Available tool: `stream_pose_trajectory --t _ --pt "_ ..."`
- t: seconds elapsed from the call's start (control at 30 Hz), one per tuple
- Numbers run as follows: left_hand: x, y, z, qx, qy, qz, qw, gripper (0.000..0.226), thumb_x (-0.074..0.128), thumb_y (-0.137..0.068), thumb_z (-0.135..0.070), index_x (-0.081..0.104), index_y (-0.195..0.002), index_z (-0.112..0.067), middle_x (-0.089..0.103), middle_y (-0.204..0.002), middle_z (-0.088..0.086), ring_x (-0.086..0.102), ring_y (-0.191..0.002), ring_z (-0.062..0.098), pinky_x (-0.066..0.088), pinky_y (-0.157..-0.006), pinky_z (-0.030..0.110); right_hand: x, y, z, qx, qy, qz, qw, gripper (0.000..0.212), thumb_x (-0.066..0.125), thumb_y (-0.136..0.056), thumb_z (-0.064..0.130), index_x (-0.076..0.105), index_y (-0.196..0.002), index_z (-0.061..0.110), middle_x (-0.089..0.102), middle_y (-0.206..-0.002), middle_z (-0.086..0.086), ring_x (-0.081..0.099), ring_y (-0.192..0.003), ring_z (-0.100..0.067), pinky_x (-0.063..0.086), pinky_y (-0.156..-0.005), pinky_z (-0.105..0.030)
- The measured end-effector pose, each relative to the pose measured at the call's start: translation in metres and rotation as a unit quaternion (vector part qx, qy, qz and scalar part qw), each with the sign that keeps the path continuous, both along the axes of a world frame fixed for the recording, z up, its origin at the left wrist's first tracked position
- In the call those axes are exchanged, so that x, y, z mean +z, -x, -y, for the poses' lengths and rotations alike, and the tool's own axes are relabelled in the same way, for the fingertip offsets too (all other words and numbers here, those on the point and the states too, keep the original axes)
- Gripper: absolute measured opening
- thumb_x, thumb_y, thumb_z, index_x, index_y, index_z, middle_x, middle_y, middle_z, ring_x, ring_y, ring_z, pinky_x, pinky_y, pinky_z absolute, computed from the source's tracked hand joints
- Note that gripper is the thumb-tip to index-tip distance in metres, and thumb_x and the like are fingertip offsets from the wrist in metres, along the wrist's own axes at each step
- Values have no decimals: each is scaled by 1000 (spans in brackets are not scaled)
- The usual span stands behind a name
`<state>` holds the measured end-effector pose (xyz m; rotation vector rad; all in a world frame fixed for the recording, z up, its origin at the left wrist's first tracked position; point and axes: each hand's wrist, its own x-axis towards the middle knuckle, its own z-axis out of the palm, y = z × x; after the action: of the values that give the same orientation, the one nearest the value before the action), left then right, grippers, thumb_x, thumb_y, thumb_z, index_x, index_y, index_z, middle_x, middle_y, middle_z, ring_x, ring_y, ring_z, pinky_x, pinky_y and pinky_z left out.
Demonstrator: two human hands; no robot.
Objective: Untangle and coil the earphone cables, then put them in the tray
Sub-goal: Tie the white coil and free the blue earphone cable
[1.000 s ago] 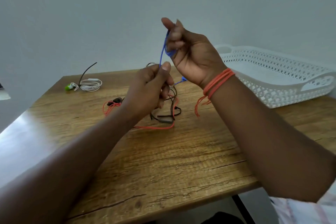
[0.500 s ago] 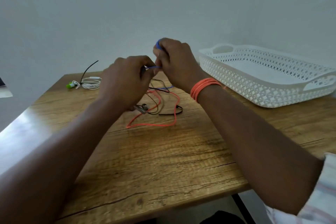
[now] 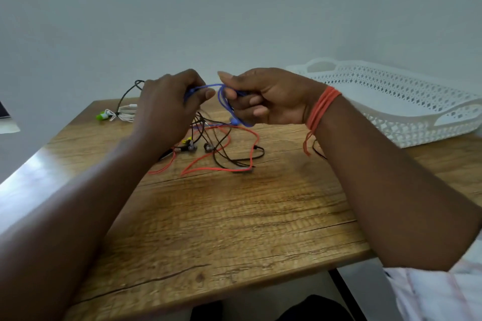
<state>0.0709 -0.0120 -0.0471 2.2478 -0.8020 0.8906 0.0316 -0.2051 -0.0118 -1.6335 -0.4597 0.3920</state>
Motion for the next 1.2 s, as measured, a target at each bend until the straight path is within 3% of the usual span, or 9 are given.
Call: stream_pose_trajectory --t 0.2,0.47,0.67,0.73,0.8,0.87,0.97,1.1,1.2 --pt "-8 2 10 -38 14 -71 997 27 55 -90 -50 64 -91 -24 66 -75 -4 62 -76 19 52 -73 43 2 -11 -11 3 -331 -49 942 34 30 -106 27 50 -85 9 47 -49 6 49 -45 -5 40 -43 -15" --pt "-12 8 19 -74 63 -116 989 15 63 -90 -39 61 -92 -24 65 -73 -1 62 -73 18 51 -70 43 9 -16 -4 -93 -541 12 836 39 37 -103 7 66 -82 -11 68 -74 -18 72 -64 -22 59 -58 -23" --pt "-13 18 28 -125 34 -127 983 11 62 -91 -35 62 -99 -27 66 -73 3 62 -69 17 50 -69 41 2 -18 -1 -229 -485 120 835 18 43 -100 1 58 -99 -9 68 -94 -20 72 -81 -26 59 -81 -28" --pt "-14 19 27 -129 23 -120 984 11 58 -92 -41 62 -98 -32 65 -71 2 61 -68 18 52 -67 44 -1 -18 -1 -343 -338 202 853 14 49 -98 2 60 -104 -5 69 -97 -20 70 -87 -26 58 -83 -27" --pt "-12 19 25 -120 26 -94 988 13 56 -91 -43 62 -95 -32 62 -66 0 60 -65 17 51 -63 43 -7 -20 -3 -438 -118 309 836 15 50 -97 1 62 -105 -3 70 -95 -16 71 -88 -19 58 -82 -26" --pt "-7 18 22 -104 37 -67 992 10 58 -93 -39 64 -91 -30 57 -60 -2 55 -58 16 48 -57 38 -13 -21 -7 -447 47 378 809 15 48 -95 1 61 -99 -3 71 -90 -10 68 -81 -3 57 -80 -23" --pt "-1 13 13 -63 51 -36 996 9 60 -92 -36 66 -89 -30 53 -55 -5 50 -52 12 42 -54 33 -16 -20 -10 -375 191 381 823 16 46 -96 3 61 -100 0 69 -87 -9 62 -72 4 50 -69 -10" --pt "3 9 4 -6 75 -27 997 9 62 -91 -35 67 -87 -29 51 -55 -7 48 -54 10 38 -54 30 -16 -17 -18 -321 178 321 873 17 45 -98 4 61 -103 1 64 -78 -4 66 -68 -11 53 -64 -14" --pt "4 7 0 -3 68 -52 996 10 64 -89 -32 67 -81 -26 57 -63 -9 54 -64 11 39 -58 28 -13 -20 -18 -350 40 288 891 17 42 -99 2 58 -106 -1 65 -71 -6 65 -66 -19 55 -67 -25"
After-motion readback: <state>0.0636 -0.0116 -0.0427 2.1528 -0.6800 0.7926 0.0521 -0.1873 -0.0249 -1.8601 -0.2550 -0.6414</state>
